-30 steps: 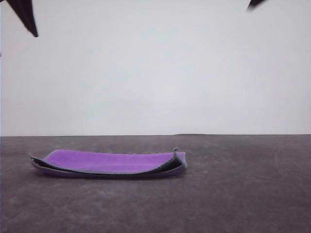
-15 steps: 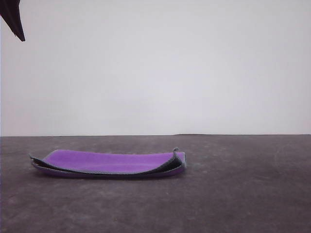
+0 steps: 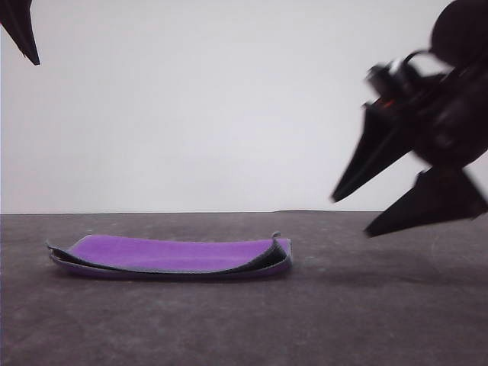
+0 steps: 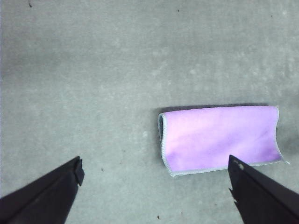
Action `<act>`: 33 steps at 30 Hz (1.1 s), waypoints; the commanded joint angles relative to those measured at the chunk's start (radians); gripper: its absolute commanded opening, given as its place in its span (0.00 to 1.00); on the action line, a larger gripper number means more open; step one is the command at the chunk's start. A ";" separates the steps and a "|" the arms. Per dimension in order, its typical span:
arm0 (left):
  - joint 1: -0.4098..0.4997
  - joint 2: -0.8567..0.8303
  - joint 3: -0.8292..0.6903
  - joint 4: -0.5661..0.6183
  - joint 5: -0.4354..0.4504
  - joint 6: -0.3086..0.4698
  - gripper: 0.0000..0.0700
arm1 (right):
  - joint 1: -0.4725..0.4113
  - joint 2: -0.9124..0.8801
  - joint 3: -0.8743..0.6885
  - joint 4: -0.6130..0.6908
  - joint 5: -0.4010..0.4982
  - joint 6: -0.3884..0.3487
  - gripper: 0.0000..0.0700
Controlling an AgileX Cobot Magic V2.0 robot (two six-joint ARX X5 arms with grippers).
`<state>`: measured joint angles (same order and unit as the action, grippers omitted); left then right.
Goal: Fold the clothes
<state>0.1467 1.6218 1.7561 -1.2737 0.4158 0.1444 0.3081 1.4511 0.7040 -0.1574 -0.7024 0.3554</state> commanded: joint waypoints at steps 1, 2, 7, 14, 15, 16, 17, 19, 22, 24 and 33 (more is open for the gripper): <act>0.003 0.015 0.020 0.011 0.003 -0.001 0.85 | 0.012 0.065 0.008 0.079 -0.011 0.084 0.50; 0.003 0.015 0.020 0.011 0.003 -0.001 0.85 | 0.018 0.097 0.009 0.117 -0.013 0.105 0.50; 0.003 0.015 0.020 0.011 0.003 -0.001 0.85 | 0.041 0.217 0.009 0.317 -0.045 0.205 0.50; 0.003 0.015 0.020 0.010 0.003 -0.001 0.85 | 0.051 0.305 0.019 0.471 -0.050 0.302 0.50; 0.003 0.015 0.020 0.010 0.003 -0.001 0.85 | 0.052 0.314 0.024 0.470 -0.048 0.303 0.50; 0.003 0.015 0.020 0.010 0.003 -0.001 0.85 | 0.052 0.324 0.031 0.471 -0.048 0.307 0.50; 0.003 0.015 0.020 0.010 0.003 -0.001 0.85 | 0.052 0.332 0.037 0.471 -0.047 0.310 0.50; 0.003 0.015 0.020 0.010 0.003 -0.001 0.85 | 0.052 0.345 0.049 0.473 -0.046 0.311 0.50; 0.003 0.015 0.020 0.010 0.003 -0.001 0.85 | 0.056 0.352 0.065 0.474 -0.046 0.314 0.48; 0.003 0.015 0.020 0.010 0.004 -0.001 0.85 | 0.056 0.353 0.072 0.474 -0.047 0.320 0.46; 0.003 0.015 0.020 0.010 0.003 -0.001 0.85 | 0.073 0.353 0.074 0.475 -0.046 0.335 0.45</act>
<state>0.1467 1.6218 1.7561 -1.2709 0.4168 0.1417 0.3720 1.7821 0.7627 0.3111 -0.7470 0.6798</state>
